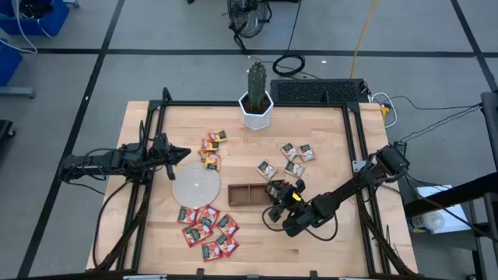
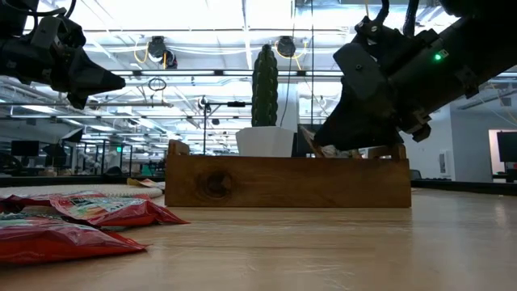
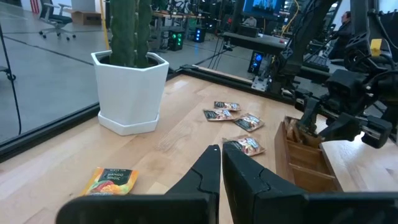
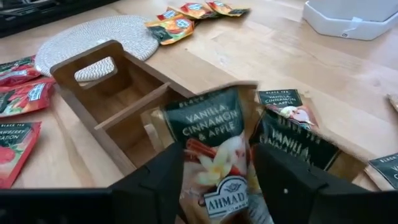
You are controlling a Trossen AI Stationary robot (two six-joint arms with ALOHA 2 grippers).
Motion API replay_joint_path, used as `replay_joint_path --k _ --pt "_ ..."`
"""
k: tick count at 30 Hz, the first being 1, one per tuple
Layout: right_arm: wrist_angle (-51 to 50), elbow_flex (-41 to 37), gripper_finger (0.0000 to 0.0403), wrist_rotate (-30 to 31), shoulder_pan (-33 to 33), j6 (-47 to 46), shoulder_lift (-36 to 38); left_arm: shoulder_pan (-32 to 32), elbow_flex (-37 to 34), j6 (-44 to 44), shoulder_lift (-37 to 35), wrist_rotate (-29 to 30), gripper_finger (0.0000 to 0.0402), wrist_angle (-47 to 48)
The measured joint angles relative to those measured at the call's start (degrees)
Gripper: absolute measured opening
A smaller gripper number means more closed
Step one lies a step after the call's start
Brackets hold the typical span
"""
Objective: Pick & Place Tea
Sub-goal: Put the brown tea bag into the right section of the wooden organizer
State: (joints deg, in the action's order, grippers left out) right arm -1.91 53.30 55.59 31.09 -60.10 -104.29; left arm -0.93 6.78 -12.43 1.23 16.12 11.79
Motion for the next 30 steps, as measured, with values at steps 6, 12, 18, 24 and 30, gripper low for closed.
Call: replay_joint_path --k 6,12,18,24,30 --pt "-0.45 -0.06 0.0184 -0.56 -0.02 2.48 0.82 0.0 0.0 0.0 0.01 0.0 0.0021 0.0" --pt "-0.01 -0.11 0.017 -0.35 -0.03 9.09 5.92 0.0 0.0 0.0 0.01 0.0 0.0021 0.0" --pt "0.85 -0.1 0.0169 -2.41 -1.71 24.72 12.94 0.0 -0.01 0.0 0.02 0.0 0.0021 0.0" --pt "1.4 -0.07 0.0169 -24.34 -6.84 49.1 20.22 0.0 -0.01 0.0 0.0 0.0 0.0021 -0.01" --pt "-11.21 6.26 0.0169 -45.71 -14.74 56.47 21.66 0.0 -0.01 0.0 0.0 0.0 0.0021 0.0"
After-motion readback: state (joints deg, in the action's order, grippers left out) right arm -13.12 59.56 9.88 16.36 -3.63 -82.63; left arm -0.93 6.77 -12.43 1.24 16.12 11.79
